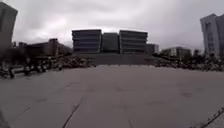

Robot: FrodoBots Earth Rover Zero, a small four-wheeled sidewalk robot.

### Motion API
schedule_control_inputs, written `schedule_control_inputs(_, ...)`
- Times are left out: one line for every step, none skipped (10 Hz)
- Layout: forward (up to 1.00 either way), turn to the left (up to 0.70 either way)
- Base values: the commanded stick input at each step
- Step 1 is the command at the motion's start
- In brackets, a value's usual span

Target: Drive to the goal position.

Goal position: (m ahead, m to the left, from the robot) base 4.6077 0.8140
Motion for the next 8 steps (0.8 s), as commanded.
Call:
schedule_control_inputs(0.7, 0.0)
schedule_control_inputs(0.7, 0.0)
schedule_control_inputs(0.7, 0.0)
schedule_control_inputs(0.7, 0.0)
schedule_control_inputs(0.7, 0.0)
schedule_control_inputs(0.7, 0.0)
schedule_control_inputs(0.7, 0.0)
schedule_control_inputs(0.7, 0.0)
